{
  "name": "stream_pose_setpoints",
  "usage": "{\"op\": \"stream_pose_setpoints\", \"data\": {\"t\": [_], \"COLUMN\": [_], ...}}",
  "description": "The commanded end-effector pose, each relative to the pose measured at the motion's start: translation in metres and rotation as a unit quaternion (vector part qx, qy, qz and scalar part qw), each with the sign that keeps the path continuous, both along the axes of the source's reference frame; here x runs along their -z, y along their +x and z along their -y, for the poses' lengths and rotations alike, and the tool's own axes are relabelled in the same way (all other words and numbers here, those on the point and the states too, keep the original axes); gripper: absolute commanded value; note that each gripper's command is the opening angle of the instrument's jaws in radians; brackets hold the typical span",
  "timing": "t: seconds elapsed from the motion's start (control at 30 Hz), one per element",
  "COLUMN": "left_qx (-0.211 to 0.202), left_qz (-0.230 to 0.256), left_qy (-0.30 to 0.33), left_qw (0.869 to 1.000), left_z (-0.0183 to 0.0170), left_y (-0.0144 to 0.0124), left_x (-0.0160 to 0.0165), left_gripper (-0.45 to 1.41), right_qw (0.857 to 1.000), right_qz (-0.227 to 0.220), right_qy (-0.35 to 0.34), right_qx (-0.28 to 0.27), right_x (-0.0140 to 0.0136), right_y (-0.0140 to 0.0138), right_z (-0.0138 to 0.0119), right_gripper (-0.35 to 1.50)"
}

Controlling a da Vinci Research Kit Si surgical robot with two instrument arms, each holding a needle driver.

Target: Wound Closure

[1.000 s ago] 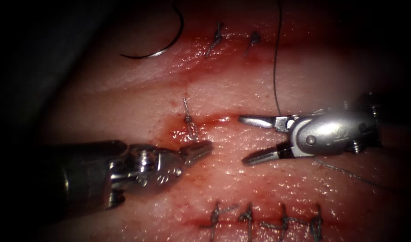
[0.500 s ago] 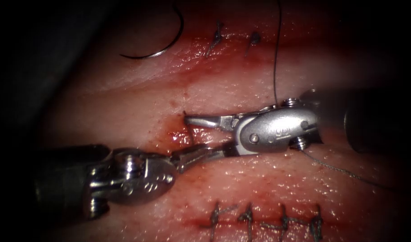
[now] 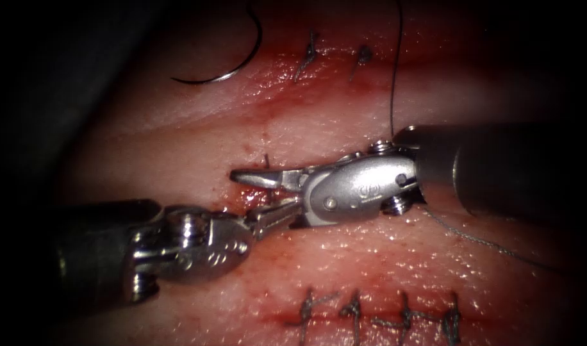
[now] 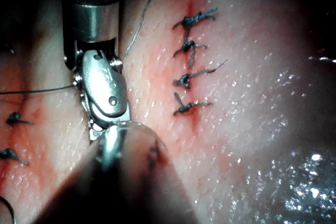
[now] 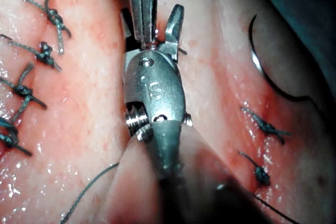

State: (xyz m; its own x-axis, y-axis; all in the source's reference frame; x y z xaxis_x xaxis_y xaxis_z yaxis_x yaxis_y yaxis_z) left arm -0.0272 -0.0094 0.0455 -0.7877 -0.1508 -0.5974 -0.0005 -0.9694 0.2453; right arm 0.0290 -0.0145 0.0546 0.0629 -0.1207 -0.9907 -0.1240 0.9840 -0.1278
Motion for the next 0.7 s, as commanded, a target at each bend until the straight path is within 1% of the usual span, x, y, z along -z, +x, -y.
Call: {"op": "stream_pose_setpoints", "data": {"t": [0.03,0.2,0.5,0.6,0.67,0.7], "left_qx": [0.0,-0.001,0.0,0.0,0.0,0.0], "left_qz": [0.0,0.0,0.0,0.0,0.0,0.0], "left_qy": [0.0,-0.001,-0.001,-0.001,-0.001,-0.001], "left_qw": [1.0,1.0,1.0,1.0,1.0,1.0], "left_z": [0.0001,0.0003,0.0004,0.0002,0.0002,0.0002], "left_y": [-0.0006,-0.0005,-0.0006,-0.0007,-0.0008,-0.0008], "left_x": [-0.0005,-0.0002,-0.0001,-0.0003,-0.0004,-0.0004], "left_gripper": [-0.45,-0.45,-0.45,-0.45,-0.45,-0.45], "right_qw": [1.0,1.0,1.0,1.0,0.999,0.999], "right_qz": [-0.002,-0.007,-0.015,-0.016,-0.021,-0.021], "right_qy": [0.0,-0.013,-0.02,-0.023,-0.033,-0.033], "right_qx": [0.002,0.005,0.01,0.011,0.014,0.014], "right_x": [-0.0006,-0.0007,-0.0005,-0.0003,-0.0002,-0.0002], "right_y": [0.0011,0.0019,0.0023,0.0026,0.0027,0.0027], "right_z": [0.0003,0.0002,0.0003,0.0005,0.0006,0.0006], "right_gripper": [1.35,1.35,1.35,1.33,1.25,1.25]}}
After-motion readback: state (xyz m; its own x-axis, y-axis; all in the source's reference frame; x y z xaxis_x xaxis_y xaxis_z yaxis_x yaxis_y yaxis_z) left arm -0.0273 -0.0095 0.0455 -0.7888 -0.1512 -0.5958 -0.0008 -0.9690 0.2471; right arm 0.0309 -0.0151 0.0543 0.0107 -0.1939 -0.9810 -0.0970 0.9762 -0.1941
